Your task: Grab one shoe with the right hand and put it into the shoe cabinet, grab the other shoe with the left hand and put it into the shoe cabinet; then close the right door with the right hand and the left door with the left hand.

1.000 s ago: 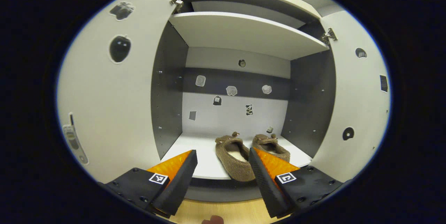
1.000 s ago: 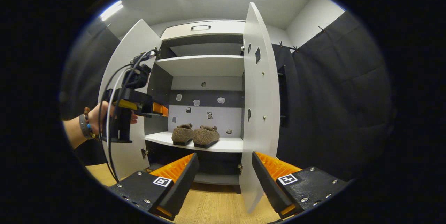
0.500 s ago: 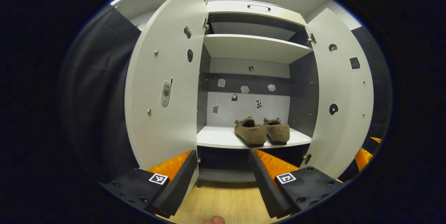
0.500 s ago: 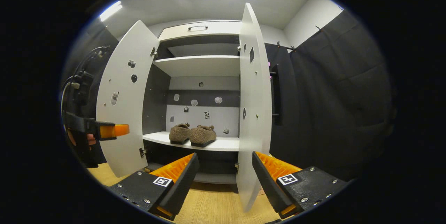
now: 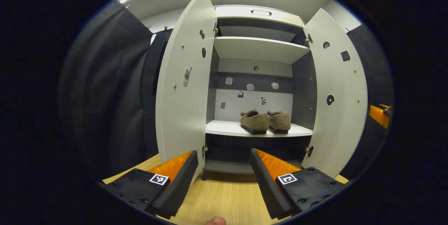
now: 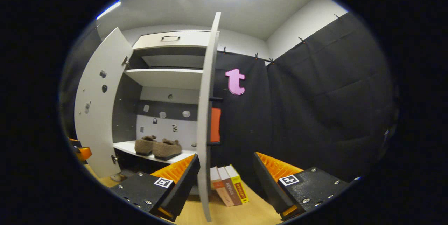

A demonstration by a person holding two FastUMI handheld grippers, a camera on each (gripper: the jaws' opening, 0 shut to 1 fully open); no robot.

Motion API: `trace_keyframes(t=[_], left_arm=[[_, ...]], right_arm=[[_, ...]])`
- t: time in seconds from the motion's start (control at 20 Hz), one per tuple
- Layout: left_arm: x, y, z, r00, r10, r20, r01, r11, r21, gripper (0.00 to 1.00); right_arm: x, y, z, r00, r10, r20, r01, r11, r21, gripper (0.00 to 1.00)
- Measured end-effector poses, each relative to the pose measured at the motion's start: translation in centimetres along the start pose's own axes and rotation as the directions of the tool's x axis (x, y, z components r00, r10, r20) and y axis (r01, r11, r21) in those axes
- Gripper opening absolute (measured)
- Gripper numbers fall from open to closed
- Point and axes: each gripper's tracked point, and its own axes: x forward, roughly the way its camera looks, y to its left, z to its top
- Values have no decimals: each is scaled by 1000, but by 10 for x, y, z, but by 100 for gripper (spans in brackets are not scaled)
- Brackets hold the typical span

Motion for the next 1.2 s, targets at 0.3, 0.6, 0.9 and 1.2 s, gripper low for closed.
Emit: trace_keyframes(t=[0.3,0.6,0.9,1.2], left_arm=[[1,-5,3,1000,-18,16,18,1000,-14,96],[-2,-3,4,1000,-19,25,19,1000,1,96],[-4,0,3,999,-34,15,34,999,16,96],[-5,-2,-2,999,-51,3,51,999,-8,94]], right_arm=[[56,-31,31,999,-48,-14,47,998,-43,94],[74,-25,37,1000,-31,-2,31,999,-23,93],[73,-16,36,1000,-16,-15,16,1000,-10,96],[68,11,38,1000,25,-17,-24,1000,11,87]])
